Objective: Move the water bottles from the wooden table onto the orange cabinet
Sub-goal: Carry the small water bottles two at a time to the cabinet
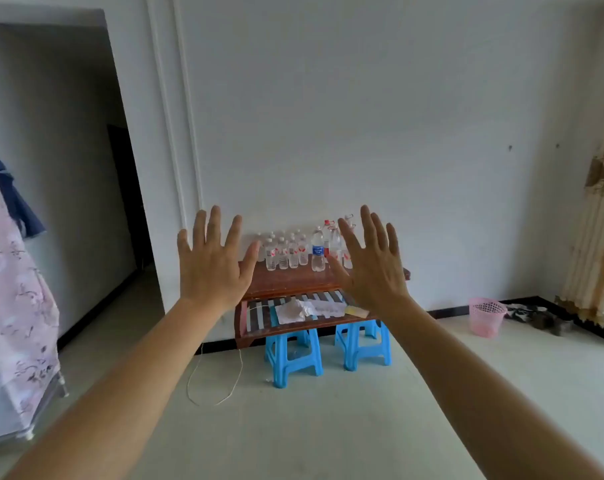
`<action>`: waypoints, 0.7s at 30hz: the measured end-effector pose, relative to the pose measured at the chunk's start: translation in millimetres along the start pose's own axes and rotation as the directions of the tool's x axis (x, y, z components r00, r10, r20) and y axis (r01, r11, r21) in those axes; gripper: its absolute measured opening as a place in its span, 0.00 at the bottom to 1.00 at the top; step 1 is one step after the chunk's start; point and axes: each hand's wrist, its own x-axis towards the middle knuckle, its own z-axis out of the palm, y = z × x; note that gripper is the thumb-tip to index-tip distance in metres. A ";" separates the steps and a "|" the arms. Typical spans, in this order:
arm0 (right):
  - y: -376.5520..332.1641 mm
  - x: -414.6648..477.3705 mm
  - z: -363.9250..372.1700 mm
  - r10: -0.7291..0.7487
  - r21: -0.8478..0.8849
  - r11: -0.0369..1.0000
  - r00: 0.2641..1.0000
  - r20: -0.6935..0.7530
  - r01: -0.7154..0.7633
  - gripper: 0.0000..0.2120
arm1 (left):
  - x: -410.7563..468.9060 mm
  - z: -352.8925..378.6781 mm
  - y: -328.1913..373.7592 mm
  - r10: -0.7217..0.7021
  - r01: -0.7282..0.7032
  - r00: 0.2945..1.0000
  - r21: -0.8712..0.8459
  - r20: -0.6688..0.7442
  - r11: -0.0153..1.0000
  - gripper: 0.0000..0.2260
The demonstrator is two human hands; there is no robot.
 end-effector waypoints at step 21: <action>127.0 134.9 457.5 0.219 0.018 0.969 0.896 0.387 -0.245 0.37 | 205.5 487.2 -16.8 -0.015 0.053 0.925 -0.091 0.380 0.994 0.35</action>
